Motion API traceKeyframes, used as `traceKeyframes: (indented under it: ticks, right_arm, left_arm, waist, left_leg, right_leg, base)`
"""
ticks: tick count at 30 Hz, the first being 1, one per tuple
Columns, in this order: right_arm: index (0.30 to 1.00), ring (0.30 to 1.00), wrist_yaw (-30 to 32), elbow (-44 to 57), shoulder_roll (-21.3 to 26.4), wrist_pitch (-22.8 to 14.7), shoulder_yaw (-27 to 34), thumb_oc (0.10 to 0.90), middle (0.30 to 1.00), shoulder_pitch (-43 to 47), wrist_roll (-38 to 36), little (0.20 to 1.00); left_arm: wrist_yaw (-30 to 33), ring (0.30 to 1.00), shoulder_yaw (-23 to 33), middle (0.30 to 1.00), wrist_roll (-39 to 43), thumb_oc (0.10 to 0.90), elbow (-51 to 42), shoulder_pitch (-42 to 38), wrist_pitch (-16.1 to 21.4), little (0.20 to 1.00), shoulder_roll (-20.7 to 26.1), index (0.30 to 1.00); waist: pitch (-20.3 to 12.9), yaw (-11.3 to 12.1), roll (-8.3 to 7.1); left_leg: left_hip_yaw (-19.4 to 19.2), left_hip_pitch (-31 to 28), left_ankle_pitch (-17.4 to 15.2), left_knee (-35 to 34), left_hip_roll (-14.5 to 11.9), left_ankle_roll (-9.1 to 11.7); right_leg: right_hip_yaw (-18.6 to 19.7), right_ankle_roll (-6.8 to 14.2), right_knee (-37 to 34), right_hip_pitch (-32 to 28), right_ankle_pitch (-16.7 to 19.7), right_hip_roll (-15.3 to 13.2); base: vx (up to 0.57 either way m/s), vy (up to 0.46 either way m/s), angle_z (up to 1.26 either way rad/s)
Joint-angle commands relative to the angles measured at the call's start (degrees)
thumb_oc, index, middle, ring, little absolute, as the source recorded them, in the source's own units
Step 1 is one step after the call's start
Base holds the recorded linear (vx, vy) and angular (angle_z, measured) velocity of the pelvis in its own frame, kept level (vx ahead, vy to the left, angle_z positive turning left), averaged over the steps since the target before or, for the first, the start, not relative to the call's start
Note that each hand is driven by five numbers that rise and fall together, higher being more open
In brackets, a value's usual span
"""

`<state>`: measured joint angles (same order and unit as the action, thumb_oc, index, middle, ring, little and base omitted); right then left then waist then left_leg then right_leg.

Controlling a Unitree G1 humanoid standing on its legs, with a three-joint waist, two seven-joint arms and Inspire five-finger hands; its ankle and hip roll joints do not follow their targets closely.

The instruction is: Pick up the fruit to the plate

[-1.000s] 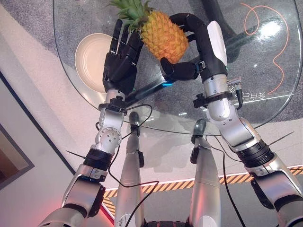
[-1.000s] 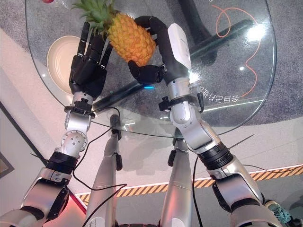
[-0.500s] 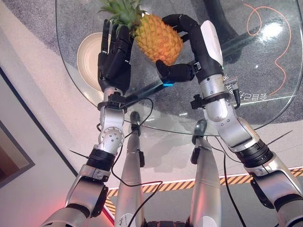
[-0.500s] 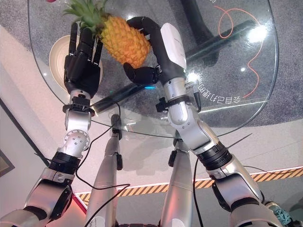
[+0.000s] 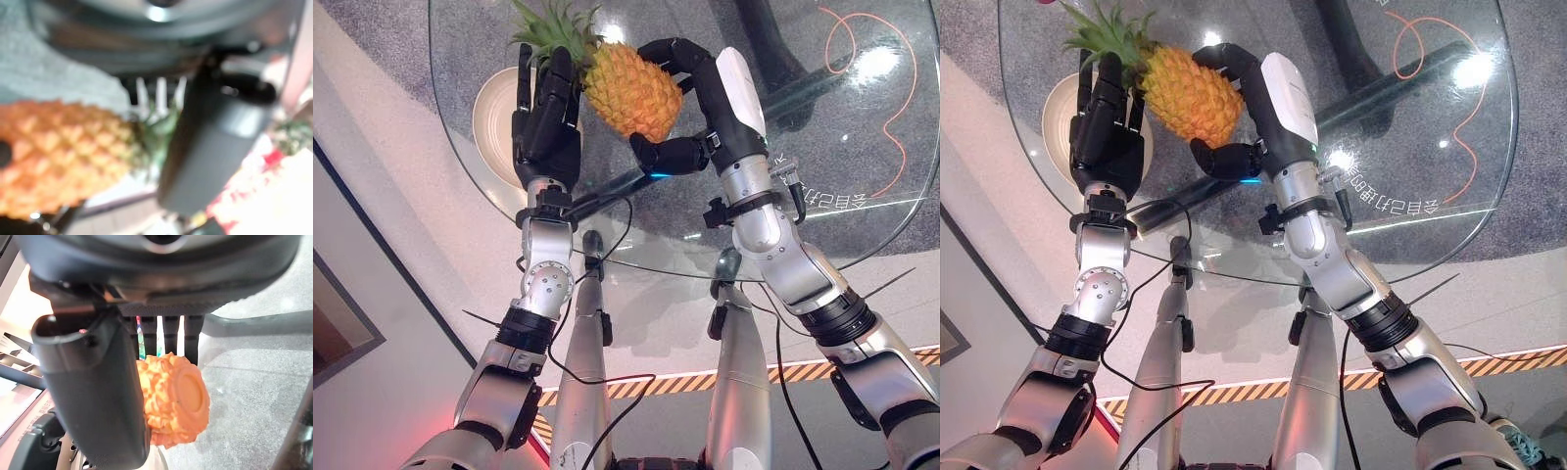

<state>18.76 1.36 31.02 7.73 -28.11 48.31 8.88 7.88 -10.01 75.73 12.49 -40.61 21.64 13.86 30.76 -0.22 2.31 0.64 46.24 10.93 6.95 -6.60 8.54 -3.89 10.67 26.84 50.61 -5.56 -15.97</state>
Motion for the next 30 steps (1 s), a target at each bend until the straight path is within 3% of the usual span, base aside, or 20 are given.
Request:
traceKeyframes:
  ticks: [1,13,30]
  right_arm:
    - [0.3,0.3,0.4,10.6,-1.7,-5.4,-0.2,0.1,0.3,9.5,2.0,0.2]
    - [0.3,0.3,-4.1,11.5,-1.2,-8.2,-1.7,0.1,0.3,10.4,2.4,0.2]
    - [0.3,0.3,-10.2,12.6,1.5,-10.0,-4.8,0.1,0.3,12.8,2.2,0.2]
  left_arm:
    - [-3.7,0.9,0.4,0.9,-5.1,0.8,-7.0,-6.4,2.0,0.9,1.3,0.9]
    - [-6.3,0.9,-0.6,0.9,-4.4,0.8,-7.1,-6.7,0.3,0.9,2.1,0.9]
    - [-7.1,0.9,-1.1,0.9,-3.1,0.8,-7.7,-6.5,1.3,0.9,2.8,0.9]
  waist:
    - [-1.0,0.5,-1.65]
    - [-1.0,0.6,-1.57]
    - [-1.0,0.9,-1.94]
  left_leg:
    - [-0.5,-0.1,-4.7,4.8,0.5,-0.6]
    - [-0.5,-0.1,-4.6,4.7,0.5,-0.6]
    - [-0.2,-0.1,-4.4,4.3,0.6,-0.5]
  right_leg:
    - [-4.1,-0.1,-13.2,-5.1,11.2,1.3]
    - [-4.3,0.0,-13.3,-5.0,11.4,1.2]
    - [-4.6,0.3,-13.6,-5.2,11.5,1.3]
  base:
    - [0.0,0.0,0.0]
    - [0.0,0.0,0.0]
    - [0.0,0.0,0.0]
